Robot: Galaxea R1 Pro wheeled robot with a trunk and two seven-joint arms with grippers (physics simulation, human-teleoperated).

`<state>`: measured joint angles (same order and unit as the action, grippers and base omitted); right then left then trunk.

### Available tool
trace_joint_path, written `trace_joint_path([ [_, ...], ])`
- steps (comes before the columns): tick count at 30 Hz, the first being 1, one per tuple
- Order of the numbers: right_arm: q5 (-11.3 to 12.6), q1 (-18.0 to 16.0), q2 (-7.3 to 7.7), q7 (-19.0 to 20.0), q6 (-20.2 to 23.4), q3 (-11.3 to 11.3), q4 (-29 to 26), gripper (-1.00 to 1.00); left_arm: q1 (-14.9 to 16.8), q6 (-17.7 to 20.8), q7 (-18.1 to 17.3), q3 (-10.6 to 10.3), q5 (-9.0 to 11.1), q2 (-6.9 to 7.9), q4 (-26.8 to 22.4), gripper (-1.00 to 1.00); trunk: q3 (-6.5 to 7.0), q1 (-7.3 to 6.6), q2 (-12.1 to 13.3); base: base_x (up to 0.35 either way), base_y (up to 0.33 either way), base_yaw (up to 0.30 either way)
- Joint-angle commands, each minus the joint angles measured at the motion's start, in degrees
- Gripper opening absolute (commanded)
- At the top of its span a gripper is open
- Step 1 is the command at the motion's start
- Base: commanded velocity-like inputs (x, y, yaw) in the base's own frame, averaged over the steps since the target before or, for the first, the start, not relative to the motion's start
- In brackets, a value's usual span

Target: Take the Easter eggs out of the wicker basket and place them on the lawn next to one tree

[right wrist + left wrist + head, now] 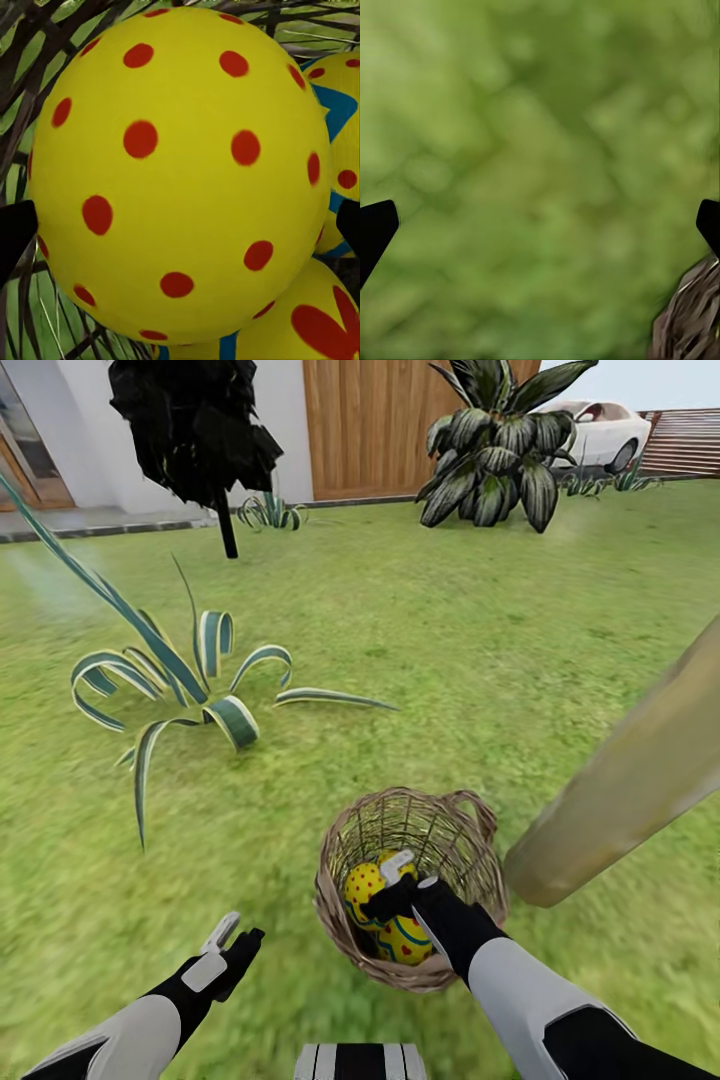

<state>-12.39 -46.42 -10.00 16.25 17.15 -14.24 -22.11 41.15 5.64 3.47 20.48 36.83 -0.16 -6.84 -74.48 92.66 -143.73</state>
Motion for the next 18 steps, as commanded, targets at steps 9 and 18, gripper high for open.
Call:
trace_joint_path([
  [9,-0.53,0.07,0.0,0.27,0.16,0.0,-0.14,1.0,-0.01,0.41,0.31,0.06,0.34,0.05,-0.19,1.0,-2.04,0.22,-0.14,0.0,0.0,0.0],
  [18,-0.53,0.04,0.0,0.27,0.6,0.01,-0.21,-1.0,-0.01,0.42,0.31,0.09,0.37,0.07,-0.18,1.0,-2.93,0.32,-0.19,0.0,0.0,0.0],
])
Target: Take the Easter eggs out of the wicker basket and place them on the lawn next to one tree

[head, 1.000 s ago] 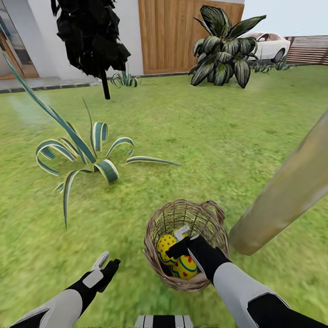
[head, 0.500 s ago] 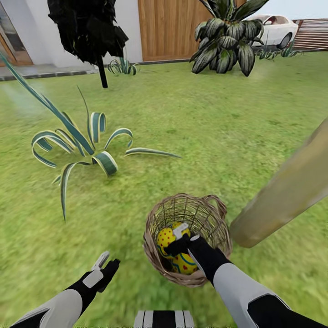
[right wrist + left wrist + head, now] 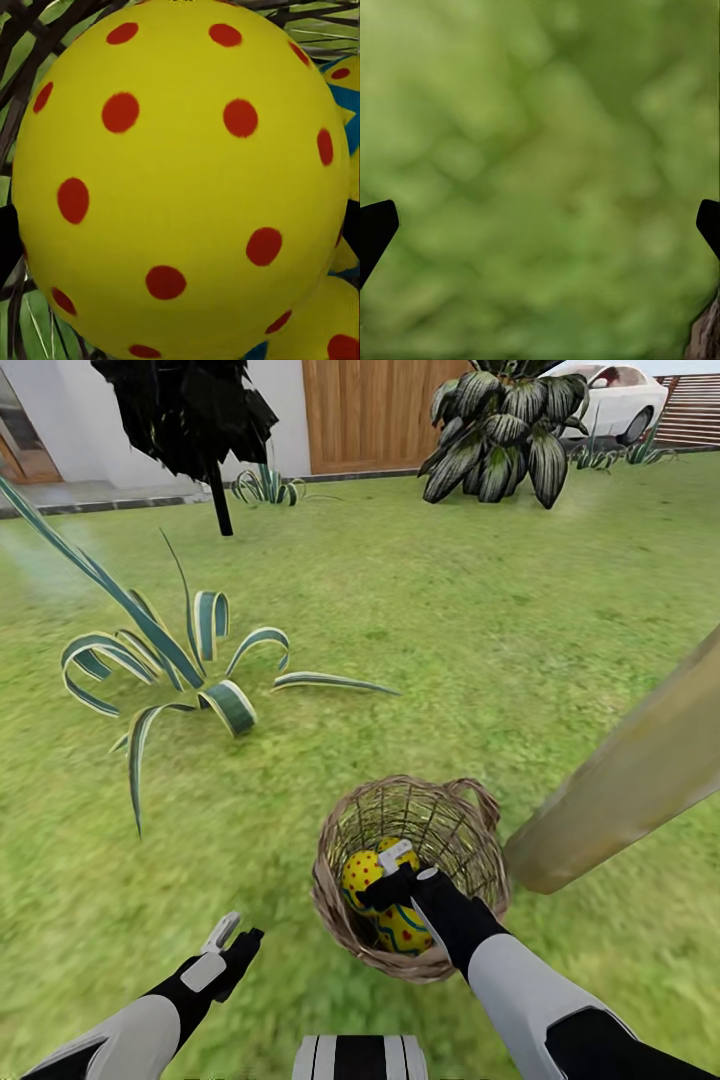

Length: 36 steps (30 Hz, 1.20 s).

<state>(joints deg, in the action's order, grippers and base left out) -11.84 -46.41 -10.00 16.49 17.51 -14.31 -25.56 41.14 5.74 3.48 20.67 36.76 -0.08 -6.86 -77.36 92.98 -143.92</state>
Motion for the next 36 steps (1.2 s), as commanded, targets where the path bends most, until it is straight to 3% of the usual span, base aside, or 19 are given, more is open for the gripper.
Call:
trace_joint_path([
  [1,-1.08,0.02,0.0,0.04,0.24,0.07,3.25,-1.0,-0.01,0.32,0.3,-0.1,0.48,-0.01,-0.14,1.0,-0.05,0.01,0.0,0.0,0.0,0.0],
  [7,-1.08,0.0,0.0,0.04,0.16,0.07,3.24,-1.0,-0.01,0.31,0.3,-0.1,0.51,0.16,-0.1,1.0,-0.05,0.01,0.0,0.0,0.0,0.0],
  [29,-1.08,0.03,0.0,-0.05,0.08,0.14,3.32,-1.0,-0.01,0.58,0.39,-0.1,0.5,0.16,-0.16,1.0,4.83,-0.56,0.29,-0.002,0.0,0.0],
  [36,-1.03,0.0,0.0,-0.05,0.15,0.17,3.3,-1.0,-0.01,0.66,0.39,-0.09,0.51,0.16,-0.17,1.0,6.38,-0.74,0.38,-0.209,0.0,0.0],
])
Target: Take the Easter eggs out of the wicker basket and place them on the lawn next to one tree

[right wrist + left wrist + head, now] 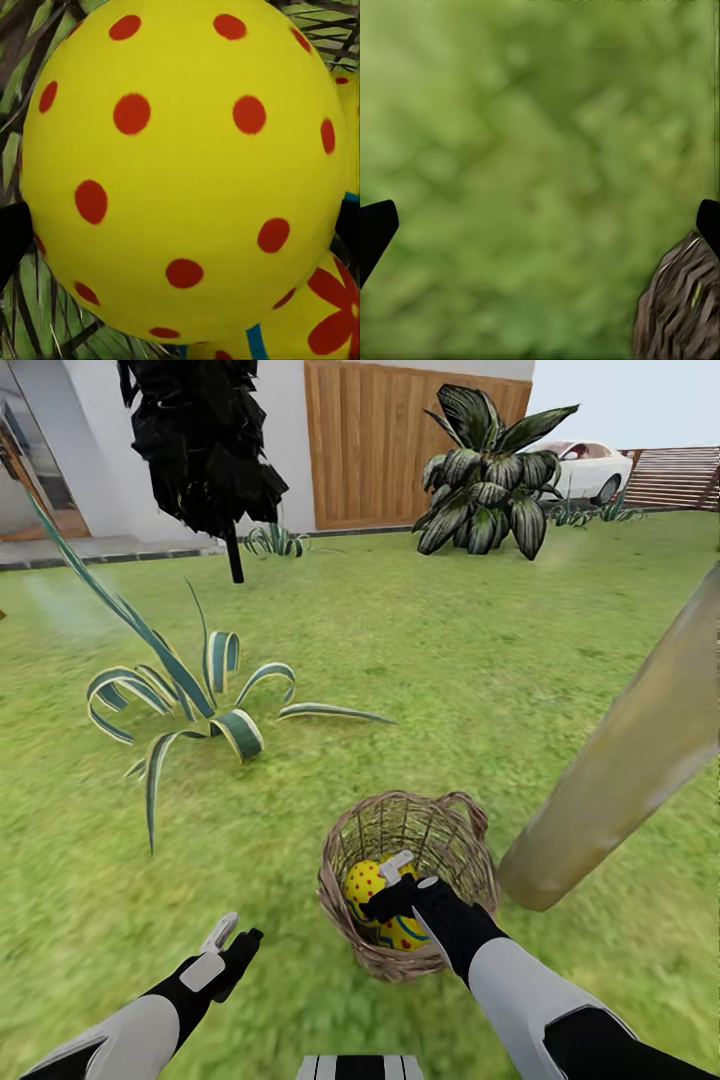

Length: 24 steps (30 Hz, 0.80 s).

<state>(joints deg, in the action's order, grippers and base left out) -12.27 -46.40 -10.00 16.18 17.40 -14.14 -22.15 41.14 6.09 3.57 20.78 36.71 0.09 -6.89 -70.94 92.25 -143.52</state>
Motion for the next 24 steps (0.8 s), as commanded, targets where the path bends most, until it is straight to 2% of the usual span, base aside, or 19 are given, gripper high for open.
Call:
trace_joint_path([
  [1,-0.58,0.0,0.0,0.25,0.22,0.08,-0.14,-1.0,-0.01,0.32,0.3,-0.21,0.55,0.0,-0.14,1.0,0.19,-0.04,0.0,-0.018,0.0,0.0],
  [4,-0.56,-0.02,0.0,-0.39,0.18,0.35,-0.18,-1.0,-0.01,0.33,0.3,-0.2,0.55,0.0,-0.14,1.0,0.85,-0.12,0.04,-0.004,0.0,0.0],
  [8,-0.48,-0.03,0.0,-5.3,-0.03,0.51,-0.19,-1.0,-0.01,0.28,0.3,-0.21,0.55,0.0,-0.14,1.0,1.74,-0.22,0.09,0.0,0.0,0.0],
  [21,-0.47,-0.07,0.0,-5.92,0.14,0.78,0.07,-1.0,-0.01,-0.24,0.3,-0.34,0.2,0.0,-0.05,1.0,4.62,-0.55,0.27,0.0,0.0,0.0],
  [24,-0.47,-0.09,0.0,-6.0,0.24,0.78,-0.07,-1.0,-0.01,-0.28,0.3,-0.47,0.07,-0.16,-0.05,1.0,5.19,-1.05,1.14,0.0,0.0,0.0],
])
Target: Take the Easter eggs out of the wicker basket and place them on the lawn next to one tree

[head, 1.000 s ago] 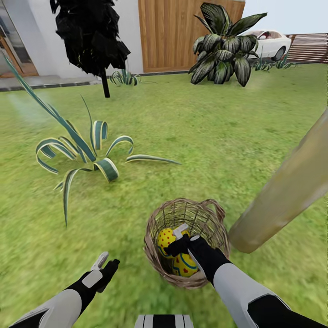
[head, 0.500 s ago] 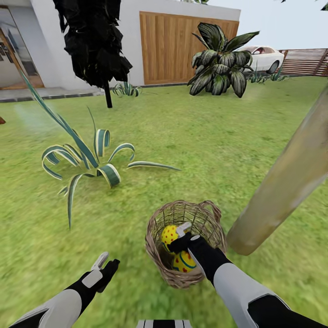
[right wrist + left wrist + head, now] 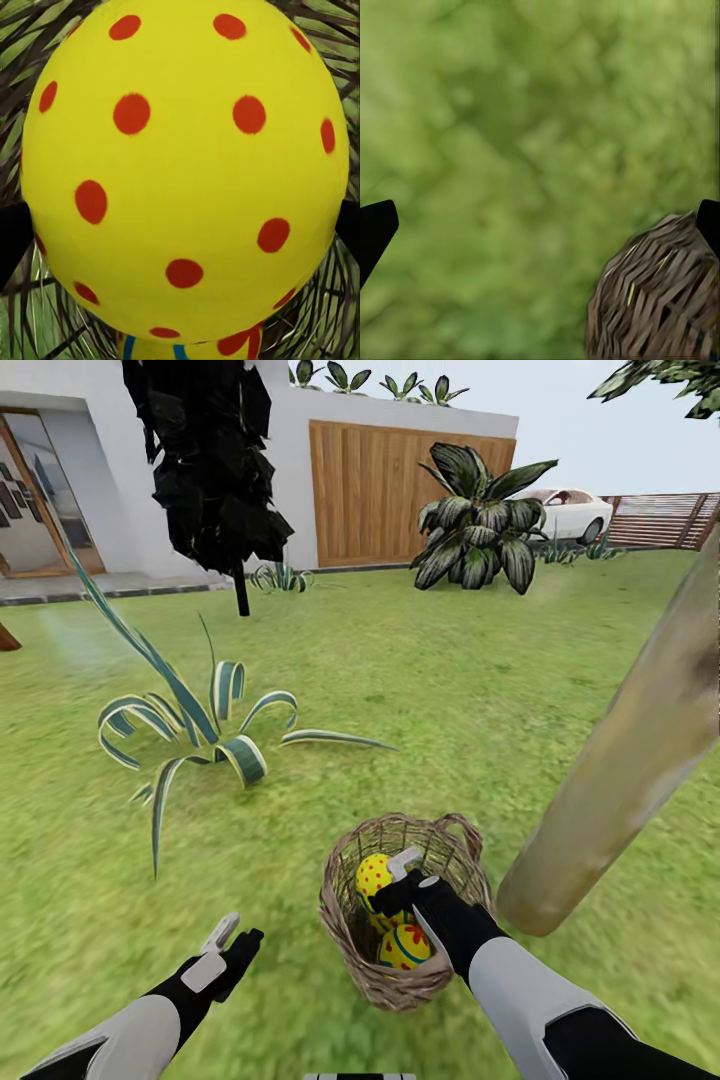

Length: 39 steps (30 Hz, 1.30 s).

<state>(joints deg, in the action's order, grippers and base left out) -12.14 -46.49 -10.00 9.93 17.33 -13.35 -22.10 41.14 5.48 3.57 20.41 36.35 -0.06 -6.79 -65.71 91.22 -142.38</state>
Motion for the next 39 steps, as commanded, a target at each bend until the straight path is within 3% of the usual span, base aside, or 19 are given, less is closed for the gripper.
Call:
trace_joint_path([
  [1,-0.61,-0.01,0.0,0.22,0.38,0.0,-0.13,-1.0,-0.01,0.32,0.29,-0.13,0.4,-0.02,-0.15,1.0,0.14,-0.24,0.4,0.0,0.0,0.0],
  [7,-0.58,-0.01,0.0,0.01,3.84,0.05,-0.02,-1.0,-0.01,0.32,0.29,-0.19,0.39,0.14,-0.13,1.0,1.22,-1.55,2.81,0.0,0.0,0.0],
  [15,-0.6,0.15,0.01,0.77,5.31,-0.09,-0.05,-1.0,-0.01,0.32,0.29,-0.19,0.47,-0.12,-0.15,1.0,2.65,-3.31,6.01,0.0,0.0,0.0],
  [18,-0.51,0.25,0.96,1.8,5.35,-0.09,-0.05,-1.0,-0.01,0.32,0.29,-0.19,0.47,-0.19,-0.15,1.0,3.19,-3.97,7.22,-0.002,0.0,0.0],
  [22,-0.49,0.26,4.4,9.95,5.43,-0.09,-0.05,-1.0,-0.01,0.32,0.29,-0.19,0.47,-0.2,-0.15,1.0,3.91,-4.85,8.82,-0.232,0.0,0.0],
  [28,1.99,0.26,7.89,14.51,8.56,0.5,-0.73,-1.0,-0.01,0.39,0.29,-0.11,0.56,-0.03,-0.18,1.0,4.99,-6.17,11.23,-0.074,0.0,0.0],
  [29,2.05,0.26,8.44,16.71,8.73,0.51,-0.95,-1.0,-0.01,0.38,0.29,-0.11,0.56,-0.03,-0.17,1.0,5.16,-6.39,11.63,-0.002,0.0,0.0],
  [31,2.19,0.26,9.79,25.15,8.47,0.59,-1.55,-1.0,-0.01,0.39,0.29,-0.11,0.56,-0.02,-0.16,1.0,5.52,-6.82,12.43,0.0,0.0,0.0],
  [34,3.65,0.26,11.71,32.17,8.27,2.23,-2.21,-1.0,-0.01,0.35,0.29,-0.1,0.56,-0.02,-0.16,1.0,6.06,-7.48,13.63,0.0,0.0,0.0],
  [36,4.2,0.26,12.66,38.88,7.7,2.78,-2.25,-1.0,-0.01,0.33,0.29,-0.1,0.56,-0.02,-0.16,1.0,6.42,-7.92,14.44,0.0,0.0,0.0],
  [39,4.49,0.26,14.04,44.42,5.09,2.94,-2.25,-1.0,-0.01,0.33,0.29,-0.1,0.56,-0.02,-0.15,1.0,6.96,-8.58,15.64,0.0,0.0,0.0],
])
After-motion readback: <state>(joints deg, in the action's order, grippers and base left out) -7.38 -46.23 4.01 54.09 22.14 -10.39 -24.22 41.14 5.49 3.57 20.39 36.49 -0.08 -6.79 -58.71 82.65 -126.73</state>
